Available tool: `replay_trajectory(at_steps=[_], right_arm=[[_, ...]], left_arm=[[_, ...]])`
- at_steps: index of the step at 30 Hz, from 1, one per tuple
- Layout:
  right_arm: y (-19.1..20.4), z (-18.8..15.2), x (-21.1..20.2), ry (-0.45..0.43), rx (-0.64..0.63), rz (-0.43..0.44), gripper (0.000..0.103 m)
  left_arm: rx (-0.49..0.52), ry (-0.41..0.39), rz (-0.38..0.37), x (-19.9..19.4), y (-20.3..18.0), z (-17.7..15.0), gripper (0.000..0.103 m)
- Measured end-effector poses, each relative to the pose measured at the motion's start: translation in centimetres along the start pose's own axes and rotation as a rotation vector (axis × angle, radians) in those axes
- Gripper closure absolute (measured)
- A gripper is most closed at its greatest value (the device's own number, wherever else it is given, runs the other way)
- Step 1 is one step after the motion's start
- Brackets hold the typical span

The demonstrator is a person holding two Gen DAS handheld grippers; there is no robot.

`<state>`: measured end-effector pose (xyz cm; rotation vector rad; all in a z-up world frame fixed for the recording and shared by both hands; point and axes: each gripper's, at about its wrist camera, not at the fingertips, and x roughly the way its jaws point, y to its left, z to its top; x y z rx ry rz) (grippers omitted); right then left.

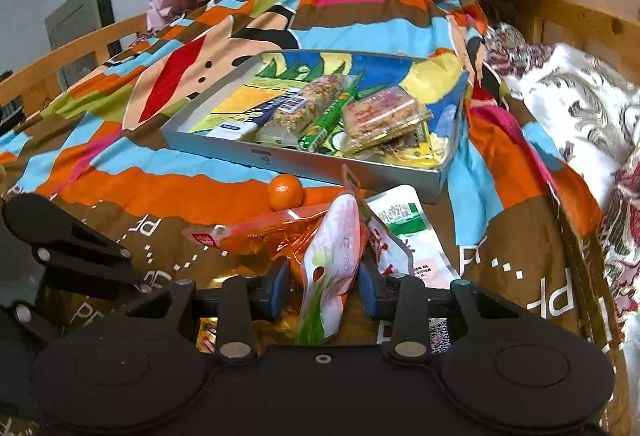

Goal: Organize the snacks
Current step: 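Close the left tool on the gold jerky pack and lift it, then carry the jerky pack and pink-white pack over the tray with both tools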

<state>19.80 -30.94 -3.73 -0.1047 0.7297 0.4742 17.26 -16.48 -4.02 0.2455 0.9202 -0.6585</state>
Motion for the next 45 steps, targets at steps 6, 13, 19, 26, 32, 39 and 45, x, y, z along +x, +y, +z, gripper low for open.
replay_trajectory(at_steps=[6, 13, 19, 26, 32, 39, 45], right_arm=[[1.7, -0.3, -1.2, -0.038, -0.078, -0.022, 0.065], [2.7, -0.2, -3.4, -0.132, -0.107, -0.046, 0.065], [3.3, 0.0, -5.1, -0.235, -0.127, -0.079, 0.065], [3.2, 0.9, -6.2, -0.346, -0.101, -0.117, 0.065], [1.8, 3.2, -5.0, -0.403, -0.039, -0.139, 0.065], [-0.2, 6.1, -2.4, -0.445, 0.042, -0.141, 0.065], [-2.5, 8.8, 1.3, -0.458, 0.088, -0.16, 0.065]], left_arm=[[-0.111, -0.025, 0.055, -2.1, 0.9, -1.8, 0.076], [-0.23, -0.115, 0.149, -4.8, 1.5, -3.9, 0.076], [-0.297, -0.214, 0.19, -7.1, 2.0, -3.8, 0.076], [-0.357, -0.321, 0.196, -8.8, 3.4, -2.2, 0.076], [-0.399, -0.409, 0.23, -9.6, 5.6, 0.0, 0.076], [-0.472, -0.511, 0.234, -9.2, 10.2, 3.4, 0.076], [-0.521, -0.52, 0.252, -6.5, 13.7, 6.1, 0.076]])
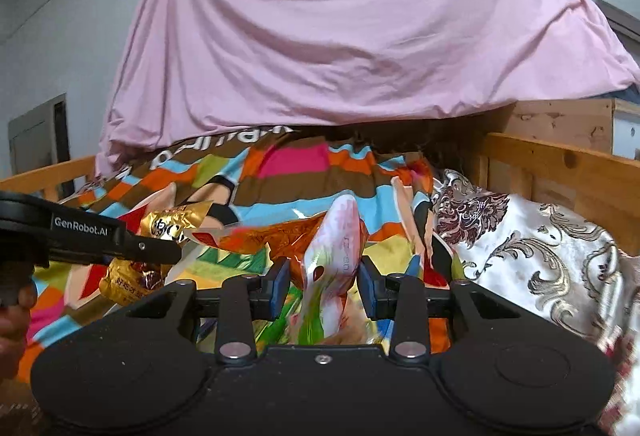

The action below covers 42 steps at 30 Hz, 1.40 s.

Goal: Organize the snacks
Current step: 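Carry the jerky pack and pink-white pack over the tray with both tools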

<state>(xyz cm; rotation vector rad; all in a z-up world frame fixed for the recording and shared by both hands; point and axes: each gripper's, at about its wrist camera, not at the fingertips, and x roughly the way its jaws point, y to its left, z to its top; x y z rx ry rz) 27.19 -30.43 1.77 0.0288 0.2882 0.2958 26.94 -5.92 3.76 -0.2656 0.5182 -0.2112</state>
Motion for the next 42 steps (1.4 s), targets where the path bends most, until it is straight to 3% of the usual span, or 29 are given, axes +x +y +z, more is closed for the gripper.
replay_trajectory(at_steps=[8, 19, 29, 42], right_arm=[[-2.1, -0.3, 6.9, 0.087, -0.005, -0.043, 0.065], [-3.6, -1.6, 11.1, 0.173, -0.006, -0.07, 0.064], [-4.1, -2.3, 12.1, 0.201, 0.01, -0.077, 0.064], [-4.3, -2.5, 12.4, 0.203, 0.007, -0.073, 0.063]], left_arm=[[0.011, 0.036, 0.024, 7.2, 0.1, 1.4, 0.076], [0.039, 0.124, 0.03, 14.0, -1.5, 1.3, 0.076], [0.031, 0.182, 0.045, 15.8, -1.7, 0.5, 0.075], [0.03, 0.191, 0.058, 16.3, -1.8, 0.0, 0.073]])
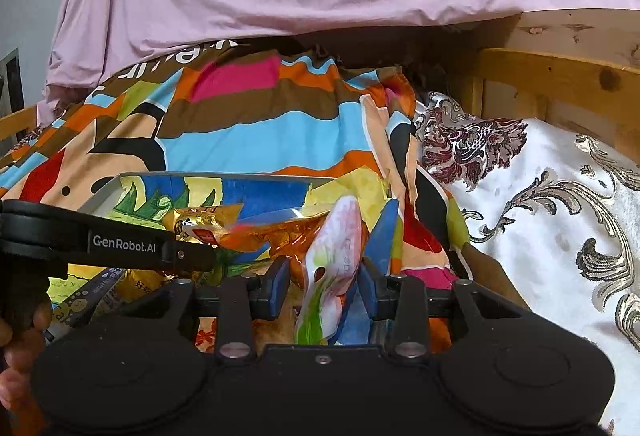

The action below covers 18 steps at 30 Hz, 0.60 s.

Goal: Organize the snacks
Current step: 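Carry the jerky pack and pink-white pack over the tray with both tools, then open both tools to drop the jerky and pink-white packs into the tray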

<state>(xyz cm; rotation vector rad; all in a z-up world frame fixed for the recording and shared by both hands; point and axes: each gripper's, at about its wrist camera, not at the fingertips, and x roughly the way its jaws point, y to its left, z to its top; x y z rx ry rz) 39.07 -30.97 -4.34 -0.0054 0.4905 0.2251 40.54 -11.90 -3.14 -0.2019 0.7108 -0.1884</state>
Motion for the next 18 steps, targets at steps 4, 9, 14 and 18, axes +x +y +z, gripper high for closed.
replay_trajectory(at_steps=[4, 9, 14, 18], right_arm=[[0.1, 0.1, -0.1, -0.009, -0.005, 0.003, 0.052], [0.2, 0.5, -1.1, -0.047, -0.02, 0.013, 0.036], [0.5, 1.4, -2.8, -0.091, -0.03, 0.008, 0.026], [0.5, 2.2, -5.2, -0.134, -0.025, -0.003, 0.017]], left_arm=[[-0.017, -0.004, -0.008, -0.3, 0.0, 0.1, 0.058], [-0.034, -0.023, -0.024, -1.1, 0.0, 0.2, 0.043], [-0.043, -0.062, -0.042, -2.6, -0.3, 0.6, 0.033], [-0.064, -0.116, -0.051, -4.7, -0.4, 0.8, 0.017]])
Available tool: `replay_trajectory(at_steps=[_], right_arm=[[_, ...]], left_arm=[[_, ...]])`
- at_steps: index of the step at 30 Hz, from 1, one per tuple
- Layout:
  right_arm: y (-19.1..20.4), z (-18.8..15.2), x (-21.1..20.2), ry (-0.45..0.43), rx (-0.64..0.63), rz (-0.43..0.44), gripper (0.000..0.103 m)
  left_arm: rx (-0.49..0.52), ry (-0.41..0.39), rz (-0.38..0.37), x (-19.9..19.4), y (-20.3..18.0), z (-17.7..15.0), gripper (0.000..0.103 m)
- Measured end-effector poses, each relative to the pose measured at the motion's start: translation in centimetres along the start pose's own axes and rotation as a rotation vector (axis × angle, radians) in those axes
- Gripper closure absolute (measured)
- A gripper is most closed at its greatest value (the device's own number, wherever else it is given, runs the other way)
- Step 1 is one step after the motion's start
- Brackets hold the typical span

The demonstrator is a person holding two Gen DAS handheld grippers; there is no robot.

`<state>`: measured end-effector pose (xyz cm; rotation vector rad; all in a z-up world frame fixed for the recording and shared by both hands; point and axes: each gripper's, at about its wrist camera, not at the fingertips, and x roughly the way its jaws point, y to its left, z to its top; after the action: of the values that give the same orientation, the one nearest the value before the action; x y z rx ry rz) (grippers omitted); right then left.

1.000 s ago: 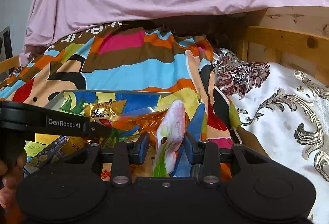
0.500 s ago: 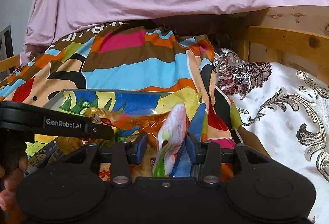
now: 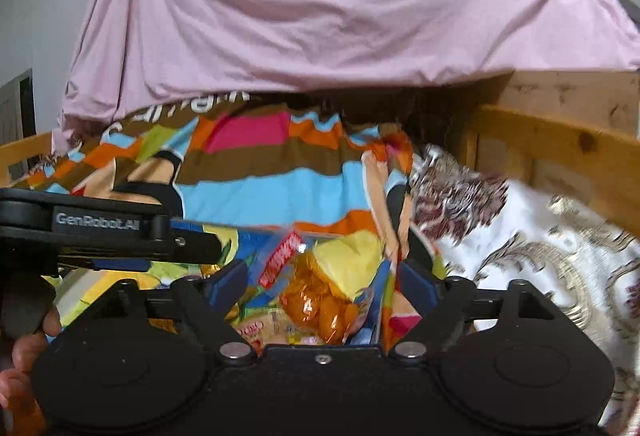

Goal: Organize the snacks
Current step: 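Open both tools to drop the jerky and pink-white packs into the tray, then move both tools back down toward the tangerine and white-green milk pack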

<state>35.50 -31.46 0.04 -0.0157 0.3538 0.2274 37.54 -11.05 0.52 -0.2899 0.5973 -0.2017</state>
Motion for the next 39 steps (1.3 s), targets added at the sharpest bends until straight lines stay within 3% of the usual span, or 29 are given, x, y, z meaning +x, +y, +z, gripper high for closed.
replay_trajectory(at_steps=[8, 21, 25, 31, 39], right_arm=[[0.1, 1.9, -6.4, -0.081, 0.016, -0.025, 0.001], [3.8, 0.4, -17.3, -0.182, -0.089, -0.061, 0.001], [4.7, -1.0, -20.2, -0.2, -0.106, -0.054, 0.001], [5.7, -3.3, -23.5, -0.186, -0.14, -0.126, 0.001], [5.7, -5.5, -26.4, -0.137, -0.083, -0.157, 0.001]], left_arm=[[-0.012, -0.101, 0.006, -5.8, -0.3, 0.8, 0.004], [0.048, -0.215, 0.077, -17.1, -0.8, -3.4, 0.001], [0.07, -0.206, 0.067, -19.4, -0.6, -5.1, 0.0], [0.072, -0.192, 0.044, -22.0, 0.2, -8.0, 0.0], [0.074, -0.183, 0.06, -24.2, 0.9, -10.2, 0.0]])
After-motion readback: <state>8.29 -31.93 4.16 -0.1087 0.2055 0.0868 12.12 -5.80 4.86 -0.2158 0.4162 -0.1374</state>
